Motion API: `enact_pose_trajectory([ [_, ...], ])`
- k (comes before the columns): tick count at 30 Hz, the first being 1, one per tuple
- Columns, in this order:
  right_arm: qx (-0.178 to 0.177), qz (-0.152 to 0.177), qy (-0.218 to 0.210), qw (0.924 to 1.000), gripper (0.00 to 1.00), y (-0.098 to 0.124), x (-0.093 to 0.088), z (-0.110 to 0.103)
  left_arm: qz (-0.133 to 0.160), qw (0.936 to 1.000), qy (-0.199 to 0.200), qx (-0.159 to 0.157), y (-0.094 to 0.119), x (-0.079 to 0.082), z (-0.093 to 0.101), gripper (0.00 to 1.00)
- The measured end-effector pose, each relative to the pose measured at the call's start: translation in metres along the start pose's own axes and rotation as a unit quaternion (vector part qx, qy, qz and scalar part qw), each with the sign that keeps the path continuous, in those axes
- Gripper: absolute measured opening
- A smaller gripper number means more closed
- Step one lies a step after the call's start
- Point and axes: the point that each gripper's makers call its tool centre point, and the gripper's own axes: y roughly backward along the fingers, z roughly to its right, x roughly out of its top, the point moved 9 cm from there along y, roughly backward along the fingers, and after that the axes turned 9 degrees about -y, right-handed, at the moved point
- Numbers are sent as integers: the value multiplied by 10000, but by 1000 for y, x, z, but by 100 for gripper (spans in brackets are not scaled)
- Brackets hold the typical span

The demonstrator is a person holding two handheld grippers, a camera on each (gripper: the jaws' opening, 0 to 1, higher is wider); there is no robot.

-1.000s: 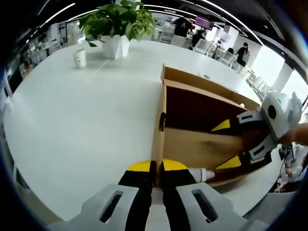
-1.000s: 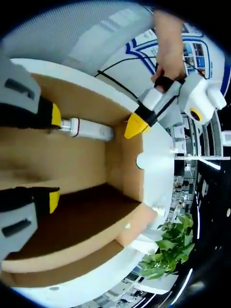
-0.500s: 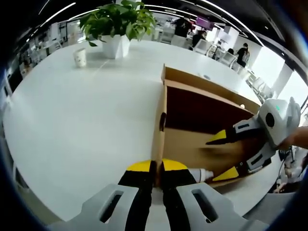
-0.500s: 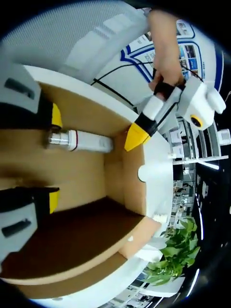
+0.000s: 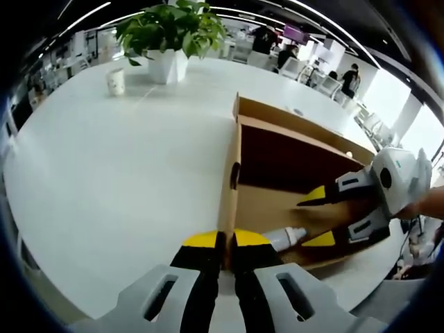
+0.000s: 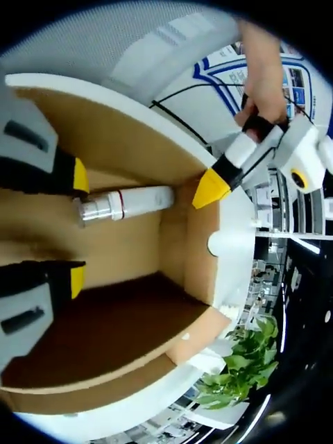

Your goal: Operate the shoe box by opening the lid, removing the specified soft item, and placing it in the target area until the item is outside and the box remains undamaged.

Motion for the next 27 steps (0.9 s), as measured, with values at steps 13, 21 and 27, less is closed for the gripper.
enact_pose_trajectory([
  [13,185,-78,387,9990,17,-7,1,-10,127,9998,-151,-98,-3,-2,-2,5],
  [21,180,-45,334,9993,14,6,1,-12,355,9983,-447,-153,-5,-2,-2,6],
  [27,-54,120,274,9995,13,19,6,-11,413,9975,-551,-169,-5,-3,-3,8],
])
